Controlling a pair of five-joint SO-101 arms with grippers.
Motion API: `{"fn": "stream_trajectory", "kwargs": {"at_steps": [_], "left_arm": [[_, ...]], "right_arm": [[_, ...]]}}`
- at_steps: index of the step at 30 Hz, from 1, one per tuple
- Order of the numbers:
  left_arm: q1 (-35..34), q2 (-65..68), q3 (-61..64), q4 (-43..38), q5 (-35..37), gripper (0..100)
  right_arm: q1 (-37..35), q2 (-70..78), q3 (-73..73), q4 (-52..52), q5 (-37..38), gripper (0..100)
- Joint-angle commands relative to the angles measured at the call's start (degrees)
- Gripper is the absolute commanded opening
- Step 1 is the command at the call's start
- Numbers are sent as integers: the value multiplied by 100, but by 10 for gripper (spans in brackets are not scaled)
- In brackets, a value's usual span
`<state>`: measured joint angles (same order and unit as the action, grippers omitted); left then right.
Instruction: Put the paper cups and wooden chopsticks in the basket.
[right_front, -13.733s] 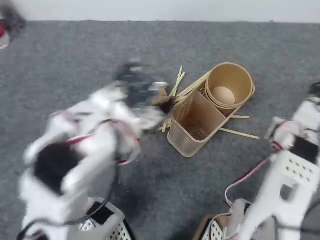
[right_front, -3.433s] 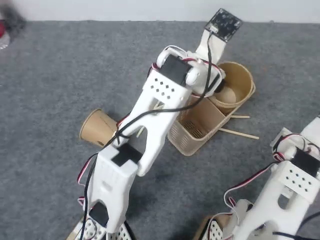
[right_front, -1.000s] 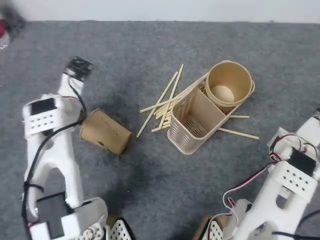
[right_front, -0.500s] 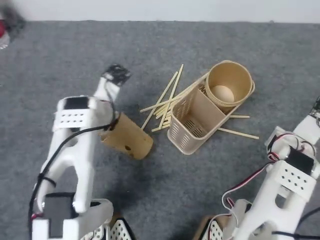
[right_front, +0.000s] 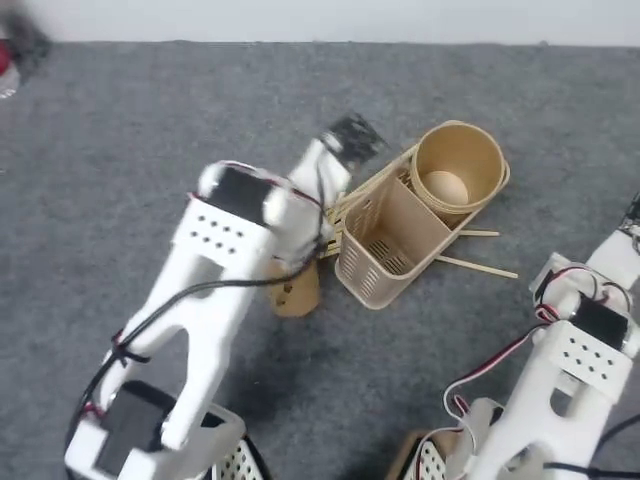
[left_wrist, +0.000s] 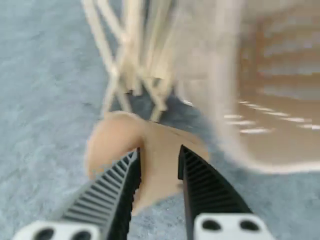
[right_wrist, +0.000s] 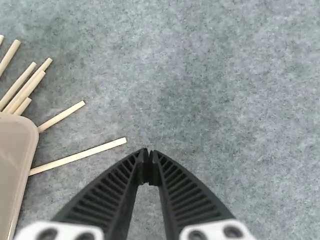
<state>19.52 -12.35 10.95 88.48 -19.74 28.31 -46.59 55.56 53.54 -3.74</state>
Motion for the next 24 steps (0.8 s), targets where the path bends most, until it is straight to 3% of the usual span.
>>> {"fn": "stream_trajectory", "kwargs": {"at_steps": [1,11,13,17,21,24], "left_arm": [[264,-185,-119,158,70,116],[62,-237,-48,545,-202,116],[-413,-237,-207,202,-273,116],[-2031,-176,-435,-1169,-281,116],[-3279,-62,66,-2312,-343,116],[-3719,299,576,-2611,-1116,116]], "right_arm": [[-66,-145,-35,-48,88,6],[-66,-145,-35,-48,97,6],[-57,-145,-35,-48,97,6],[-57,-119,-35,-48,97,6],[-75,-110,-35,-57,97,6],[-84,-110,-35,-84,97,6]]}}
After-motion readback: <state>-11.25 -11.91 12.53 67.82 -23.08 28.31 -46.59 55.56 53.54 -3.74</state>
